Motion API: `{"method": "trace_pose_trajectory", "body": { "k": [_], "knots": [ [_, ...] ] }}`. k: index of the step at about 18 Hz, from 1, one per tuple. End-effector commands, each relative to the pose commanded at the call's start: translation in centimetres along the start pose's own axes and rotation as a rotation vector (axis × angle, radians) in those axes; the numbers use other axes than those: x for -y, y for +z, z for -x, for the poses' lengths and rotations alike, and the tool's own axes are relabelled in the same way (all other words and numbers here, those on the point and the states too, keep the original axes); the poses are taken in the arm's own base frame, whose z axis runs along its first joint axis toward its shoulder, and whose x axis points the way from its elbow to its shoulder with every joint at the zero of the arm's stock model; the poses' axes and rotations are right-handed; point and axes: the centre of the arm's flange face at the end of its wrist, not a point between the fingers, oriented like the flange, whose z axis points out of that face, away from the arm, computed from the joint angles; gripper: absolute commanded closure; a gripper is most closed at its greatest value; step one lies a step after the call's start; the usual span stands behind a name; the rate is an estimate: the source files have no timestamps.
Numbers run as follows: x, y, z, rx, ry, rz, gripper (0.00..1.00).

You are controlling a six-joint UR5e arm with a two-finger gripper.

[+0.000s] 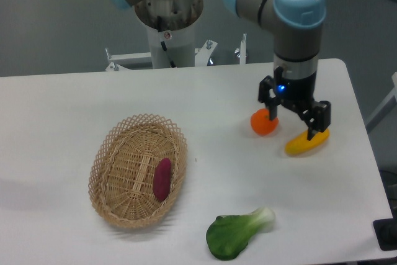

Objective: Pick up the sweet potato from the basket
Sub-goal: 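Move the open gripper from beside the yellow vegetable over the basket, then lower the gripper into the basket over the purple sweet potato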

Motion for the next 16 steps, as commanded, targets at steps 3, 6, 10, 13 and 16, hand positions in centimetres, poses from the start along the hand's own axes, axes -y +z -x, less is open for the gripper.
{"method": "trace_pose_trajectory", "body": {
  "k": [3, 6, 10, 13, 16],
  "knots": [
    [3.0, 0.7, -2.4, -0.018, -0.122, -0.013, 0.00],
    [5.2, 3.1, -6.0, -0.065, -0.221, 0.007, 0.00],
    [8.2, 6.2, -11.9, -0.110, -0.240, 0.022, 0.00],
    [9.1, 7.7, -15.8, -0.125, -0.177, 0.018, 0.00],
    [11.0, 8.2, -19.8, -0.140, -0.110, 0.012, 0.00]
  ]
}}
